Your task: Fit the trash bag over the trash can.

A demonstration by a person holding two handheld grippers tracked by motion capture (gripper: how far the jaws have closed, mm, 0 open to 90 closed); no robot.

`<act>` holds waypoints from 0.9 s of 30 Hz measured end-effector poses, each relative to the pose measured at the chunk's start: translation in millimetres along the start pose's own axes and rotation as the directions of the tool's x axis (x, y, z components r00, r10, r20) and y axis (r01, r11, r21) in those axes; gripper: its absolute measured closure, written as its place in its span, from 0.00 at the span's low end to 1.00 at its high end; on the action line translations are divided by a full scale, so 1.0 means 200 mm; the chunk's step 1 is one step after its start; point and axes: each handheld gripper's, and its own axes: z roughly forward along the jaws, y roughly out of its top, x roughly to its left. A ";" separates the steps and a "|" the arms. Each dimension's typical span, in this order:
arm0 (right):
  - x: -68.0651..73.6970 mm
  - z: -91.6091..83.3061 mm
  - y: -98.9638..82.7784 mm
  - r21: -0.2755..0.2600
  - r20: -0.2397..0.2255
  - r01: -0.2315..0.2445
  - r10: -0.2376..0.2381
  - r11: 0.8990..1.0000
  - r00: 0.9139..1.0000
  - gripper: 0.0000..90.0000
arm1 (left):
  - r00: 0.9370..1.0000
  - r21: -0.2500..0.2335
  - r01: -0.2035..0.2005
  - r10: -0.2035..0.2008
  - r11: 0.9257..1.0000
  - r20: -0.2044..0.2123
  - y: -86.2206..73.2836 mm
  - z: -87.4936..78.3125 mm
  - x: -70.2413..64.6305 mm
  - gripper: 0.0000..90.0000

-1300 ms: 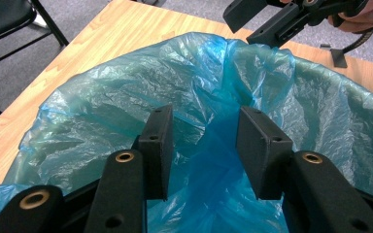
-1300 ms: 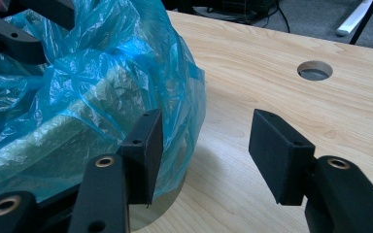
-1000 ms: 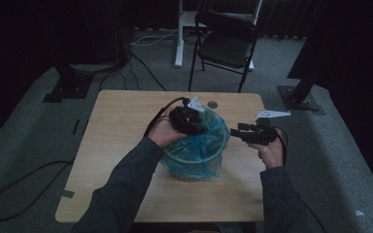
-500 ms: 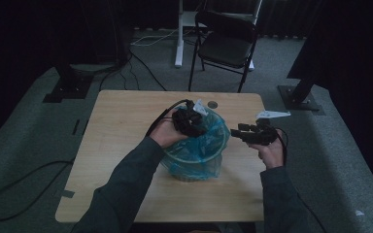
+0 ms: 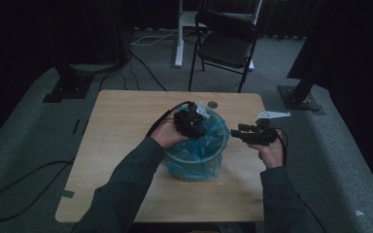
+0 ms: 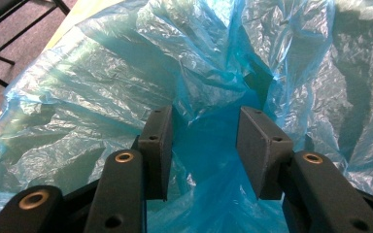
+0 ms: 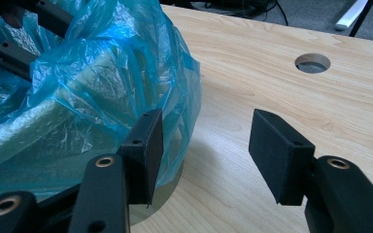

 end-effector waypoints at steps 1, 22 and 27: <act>0.00 0.00 0.00 0.000 0.000 0.000 0.000 1.000 1.000 0.51 | 1.000 0.002 -0.001 0.001 1.000 -0.001 0.00 0.00 0.00 0.64; 0.00 0.00 0.00 0.002 0.001 -0.005 0.005 1.000 1.000 0.51 | 0.996 0.134 -0.070 0.077 0.988 -0.043 0.02 0.08 -0.04 0.64; 0.00 0.00 0.00 0.003 0.001 -0.006 0.006 1.000 1.000 0.51 | 0.994 0.154 -0.081 0.090 0.985 -0.055 0.02 0.08 -0.05 0.64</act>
